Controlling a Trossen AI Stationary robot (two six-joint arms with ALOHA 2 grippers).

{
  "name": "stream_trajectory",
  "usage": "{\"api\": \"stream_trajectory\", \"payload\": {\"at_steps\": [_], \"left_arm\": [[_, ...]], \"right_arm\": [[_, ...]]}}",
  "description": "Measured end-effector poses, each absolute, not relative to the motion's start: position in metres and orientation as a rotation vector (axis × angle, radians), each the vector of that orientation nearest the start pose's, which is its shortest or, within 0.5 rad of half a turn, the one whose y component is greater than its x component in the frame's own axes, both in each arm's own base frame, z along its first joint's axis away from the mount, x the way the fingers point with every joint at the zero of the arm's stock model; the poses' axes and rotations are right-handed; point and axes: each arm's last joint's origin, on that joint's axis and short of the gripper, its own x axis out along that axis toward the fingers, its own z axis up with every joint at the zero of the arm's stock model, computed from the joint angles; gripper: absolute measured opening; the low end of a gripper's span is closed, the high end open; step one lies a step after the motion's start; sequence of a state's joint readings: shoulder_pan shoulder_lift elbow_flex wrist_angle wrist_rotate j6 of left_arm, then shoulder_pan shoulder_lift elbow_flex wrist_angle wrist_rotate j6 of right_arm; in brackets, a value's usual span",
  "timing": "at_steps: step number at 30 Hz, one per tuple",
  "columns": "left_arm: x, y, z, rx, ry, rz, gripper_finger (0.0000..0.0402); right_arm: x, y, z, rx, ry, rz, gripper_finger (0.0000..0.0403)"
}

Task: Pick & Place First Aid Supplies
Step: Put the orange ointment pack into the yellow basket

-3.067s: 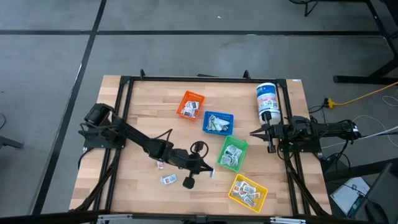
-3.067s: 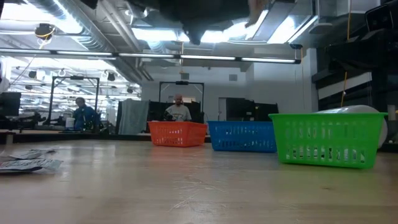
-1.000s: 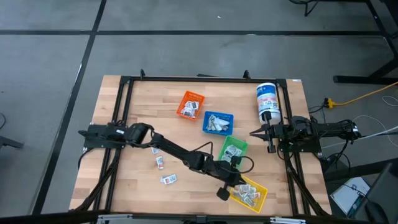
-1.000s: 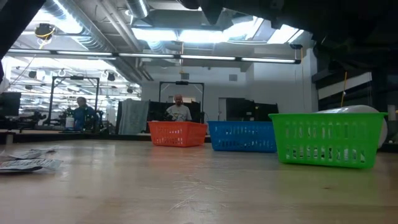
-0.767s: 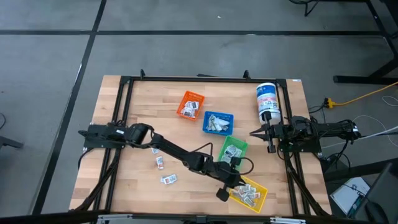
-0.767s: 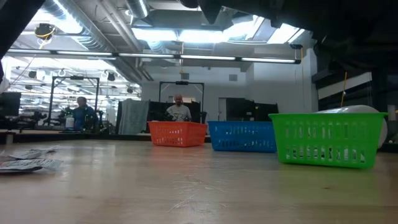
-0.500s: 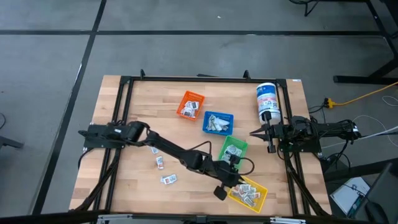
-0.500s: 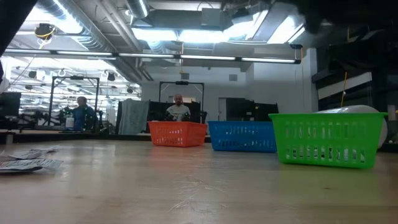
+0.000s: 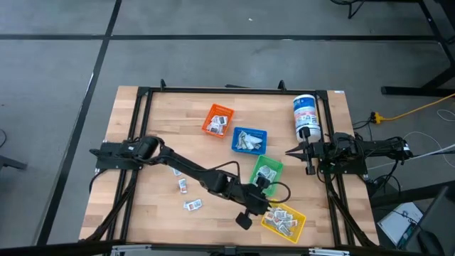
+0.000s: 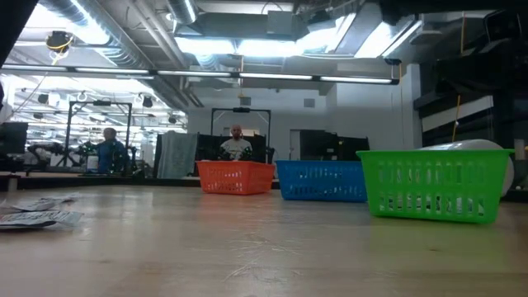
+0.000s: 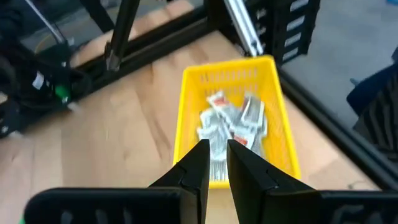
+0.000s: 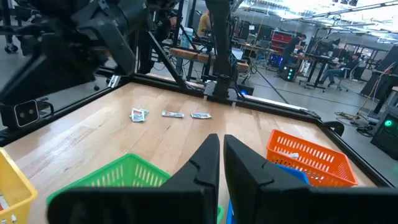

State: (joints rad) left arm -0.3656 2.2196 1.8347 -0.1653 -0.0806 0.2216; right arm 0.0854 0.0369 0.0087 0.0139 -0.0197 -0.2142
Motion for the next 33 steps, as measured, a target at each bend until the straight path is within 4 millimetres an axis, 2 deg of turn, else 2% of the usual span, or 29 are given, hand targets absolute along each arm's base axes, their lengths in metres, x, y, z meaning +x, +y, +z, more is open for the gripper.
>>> {"api": "stream_trajectory", "payload": {"at_steps": [10, 20, 28, 33], "left_arm": [[0.452, -0.186, 0.249, 0.388, 0.593, -0.254, 0.0041], [0.418, -0.183, 0.235, 0.291, 0.61, -0.2, 0.0041], [0.367, -0.18, 0.23, 0.174, 0.699, -0.155, 0.0043], [0.334, -0.179, 0.215, 0.037, 0.854, -0.097, 0.004]], "right_arm": [[0.099, 0.009, 0.165, -0.214, 0.003, 0.106, 0.0026], [0.099, 0.009, 0.165, -0.214, 0.004, 0.107, 0.0026], [0.099, 0.009, 0.165, -0.214, 0.004, 0.106, 0.0026], [0.099, 0.009, 0.165, -0.214, 0.003, 0.107, 0.0026]]}}
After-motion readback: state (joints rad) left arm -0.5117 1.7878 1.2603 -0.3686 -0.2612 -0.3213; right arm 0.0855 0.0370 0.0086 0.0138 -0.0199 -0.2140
